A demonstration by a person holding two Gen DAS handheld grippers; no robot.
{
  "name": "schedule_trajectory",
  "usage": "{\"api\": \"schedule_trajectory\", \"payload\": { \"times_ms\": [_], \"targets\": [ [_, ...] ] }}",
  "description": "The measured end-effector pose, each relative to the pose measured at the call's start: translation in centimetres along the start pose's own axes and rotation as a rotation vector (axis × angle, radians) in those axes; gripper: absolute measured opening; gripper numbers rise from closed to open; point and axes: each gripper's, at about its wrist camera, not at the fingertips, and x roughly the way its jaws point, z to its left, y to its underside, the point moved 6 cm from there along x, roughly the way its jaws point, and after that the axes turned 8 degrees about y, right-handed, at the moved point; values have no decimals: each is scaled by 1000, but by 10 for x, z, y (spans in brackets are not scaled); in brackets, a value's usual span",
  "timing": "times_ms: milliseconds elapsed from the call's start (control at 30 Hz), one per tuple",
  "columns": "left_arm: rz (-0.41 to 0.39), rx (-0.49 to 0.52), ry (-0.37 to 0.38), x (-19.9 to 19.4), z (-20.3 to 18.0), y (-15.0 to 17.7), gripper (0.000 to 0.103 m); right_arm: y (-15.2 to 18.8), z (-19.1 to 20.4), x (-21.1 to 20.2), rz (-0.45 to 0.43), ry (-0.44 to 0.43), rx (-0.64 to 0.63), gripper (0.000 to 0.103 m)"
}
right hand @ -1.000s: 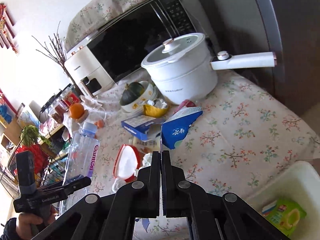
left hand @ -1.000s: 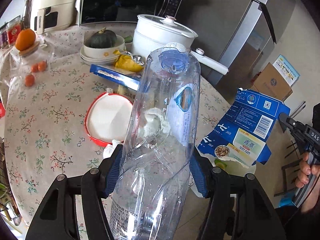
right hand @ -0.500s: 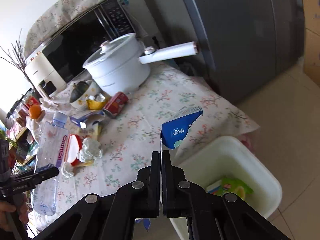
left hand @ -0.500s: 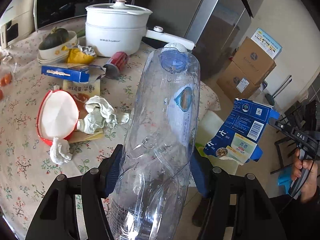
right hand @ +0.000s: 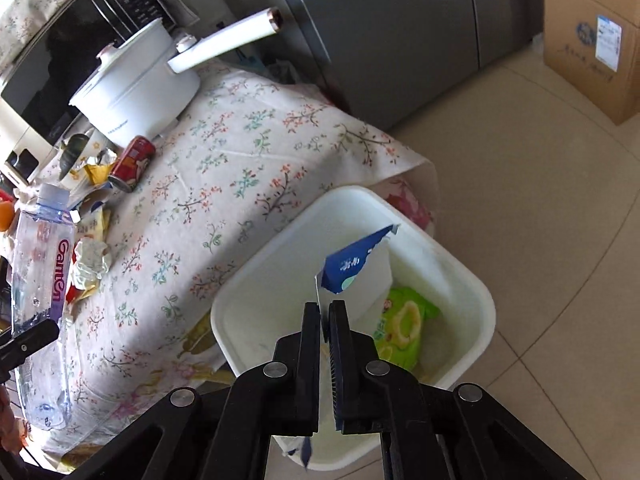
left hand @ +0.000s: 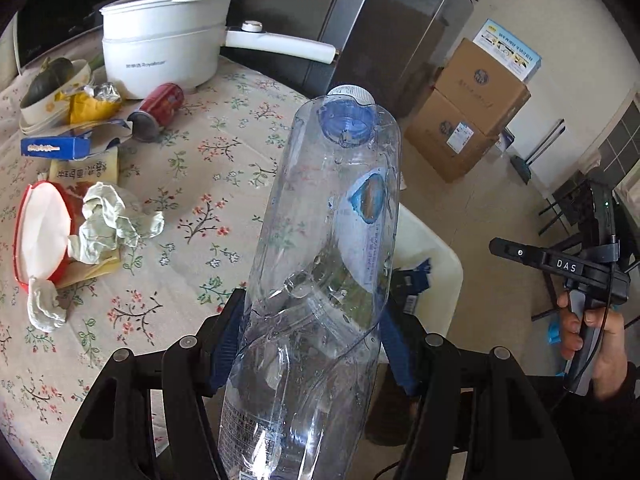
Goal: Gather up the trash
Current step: 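Drop the blue carton into the white bin with the right tool while the left tool drops the bottle in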
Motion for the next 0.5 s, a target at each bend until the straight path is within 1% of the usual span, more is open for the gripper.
{"api": "schedule_trajectory", "payload": {
  "times_ms": [33,67,133,233,333,433,500],
  "targets": [
    [3,4,7,4,-4,-1,66,1,-1,2,14,-1,12,16],
    [6,9,15,8,-8,-3,66,1,-2,2,19,-7,19,29],
    [11,22,32,17,-19,-6,66,1,-3,-1,9,0,18,40],
    [40,39,64,38,-35,-8,66,0,-5,-6,-5,3,16,44],
    [104,40,118,65,-51,-6,66,-1,-10,-7,-6,7,30,47],
    [177,44,141,94,-64,-1,66,-1,-18,-7,0,21,43,48],
    [213,44,141,112,-69,3,66,0,-24,-7,4,30,51,49]
  ]
}}
